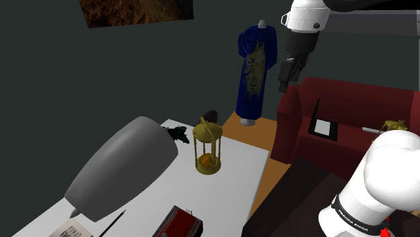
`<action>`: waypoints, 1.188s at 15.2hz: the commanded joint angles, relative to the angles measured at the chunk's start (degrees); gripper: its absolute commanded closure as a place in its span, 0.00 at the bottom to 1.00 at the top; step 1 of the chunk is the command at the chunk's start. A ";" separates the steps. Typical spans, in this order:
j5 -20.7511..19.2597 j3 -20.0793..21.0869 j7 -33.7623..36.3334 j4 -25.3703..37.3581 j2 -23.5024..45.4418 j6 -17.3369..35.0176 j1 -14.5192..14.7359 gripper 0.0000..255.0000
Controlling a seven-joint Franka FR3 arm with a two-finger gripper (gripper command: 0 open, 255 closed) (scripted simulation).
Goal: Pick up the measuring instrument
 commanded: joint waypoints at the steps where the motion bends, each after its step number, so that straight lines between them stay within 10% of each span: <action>1: 0.00 0.00 0.00 0.00 0.00 0.00 0.00 0.00; 18: 3.35 13.21 22.49 -13.35 18.93 39.01 -2.47 0.00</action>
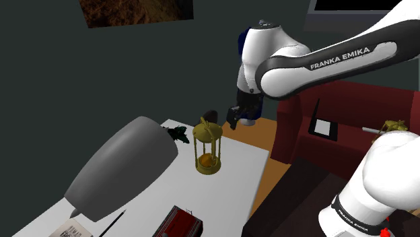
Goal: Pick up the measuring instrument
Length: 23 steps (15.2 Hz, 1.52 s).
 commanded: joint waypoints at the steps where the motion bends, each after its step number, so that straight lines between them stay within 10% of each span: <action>1: -0.74 1.78 3.17 0.07 4.18 5.03 -0.91 0.00; 10: -14.68 9.41 23.48 6.39 25.48 21.56 -6.88 0.00; 20: -22.96 8.97 30.59 5.93 31.87 27.22 -7.25 0.00; 21: -22.90 8.97 30.54 5.83 31.78 27.26 -7.27 1.00; 23: -22.85 8.97 30.51 5.74 31.70 27.27 -7.27 1.00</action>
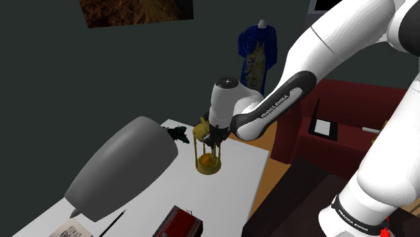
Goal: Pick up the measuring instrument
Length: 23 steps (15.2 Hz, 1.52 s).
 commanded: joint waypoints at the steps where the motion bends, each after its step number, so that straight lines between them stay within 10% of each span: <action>1: -0.04 -0.01 0.04 -0.03 0.02 0.04 0.00 1.00; 23: 11.60 0.13 -9.70 3.17 -9.41 -10.75 0.95 1.00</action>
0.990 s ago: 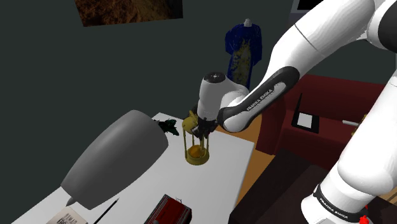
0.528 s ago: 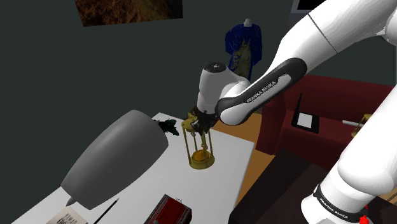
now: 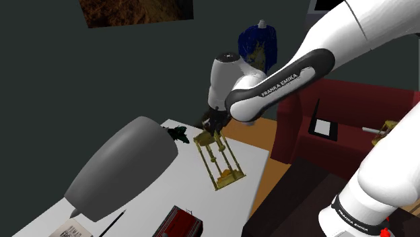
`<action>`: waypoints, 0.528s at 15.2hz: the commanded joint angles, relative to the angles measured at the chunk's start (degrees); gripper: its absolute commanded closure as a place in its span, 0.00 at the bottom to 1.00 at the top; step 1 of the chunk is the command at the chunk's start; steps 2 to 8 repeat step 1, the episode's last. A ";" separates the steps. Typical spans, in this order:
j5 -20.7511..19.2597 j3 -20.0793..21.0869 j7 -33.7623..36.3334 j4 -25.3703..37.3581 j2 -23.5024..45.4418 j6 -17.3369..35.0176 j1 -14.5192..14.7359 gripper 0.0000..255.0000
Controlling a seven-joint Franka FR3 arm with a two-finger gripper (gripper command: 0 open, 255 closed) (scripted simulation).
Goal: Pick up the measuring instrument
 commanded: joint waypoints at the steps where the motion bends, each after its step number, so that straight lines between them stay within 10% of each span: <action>1: 0.44 -0.13 -0.48 0.10 -0.49 -0.39 0.03 1.00; 8: 0.44 -0.13 -0.48 0.10 -0.49 -0.39 0.03 1.00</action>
